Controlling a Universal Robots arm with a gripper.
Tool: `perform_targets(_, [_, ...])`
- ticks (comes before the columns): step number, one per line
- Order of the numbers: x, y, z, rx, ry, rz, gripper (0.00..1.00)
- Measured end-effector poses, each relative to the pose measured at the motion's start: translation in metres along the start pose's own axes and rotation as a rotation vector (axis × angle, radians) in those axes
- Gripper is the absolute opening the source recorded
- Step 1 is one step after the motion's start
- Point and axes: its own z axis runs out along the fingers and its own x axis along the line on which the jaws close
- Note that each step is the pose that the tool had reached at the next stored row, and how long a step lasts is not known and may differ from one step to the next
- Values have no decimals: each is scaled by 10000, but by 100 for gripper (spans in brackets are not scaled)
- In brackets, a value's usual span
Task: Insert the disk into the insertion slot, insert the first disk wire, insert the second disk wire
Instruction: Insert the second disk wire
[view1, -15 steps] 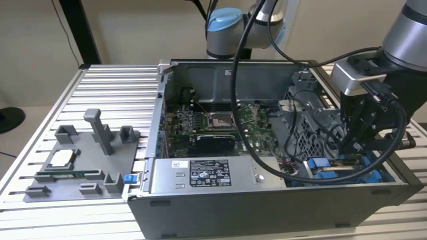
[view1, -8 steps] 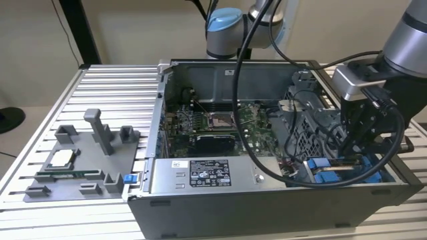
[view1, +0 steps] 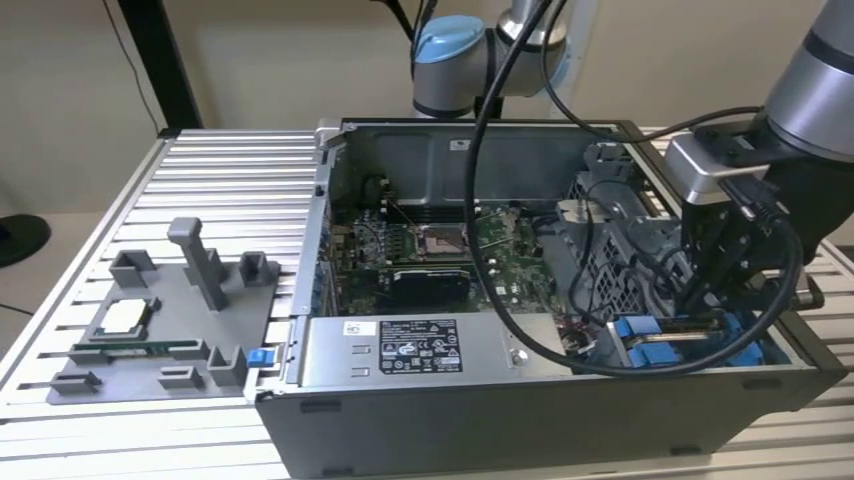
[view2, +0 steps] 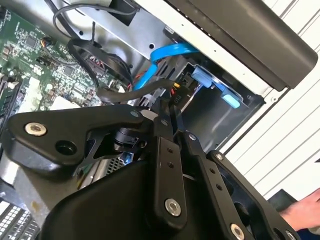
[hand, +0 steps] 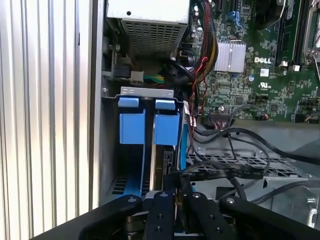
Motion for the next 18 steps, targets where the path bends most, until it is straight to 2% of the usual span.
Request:
perform_targets(5, [3,0,11,1,16,336,0])
perform_targets(10, [6,1,23,-34,30,662,0])
perform_targets(18, [36,-23,32,-128,35,769,0])
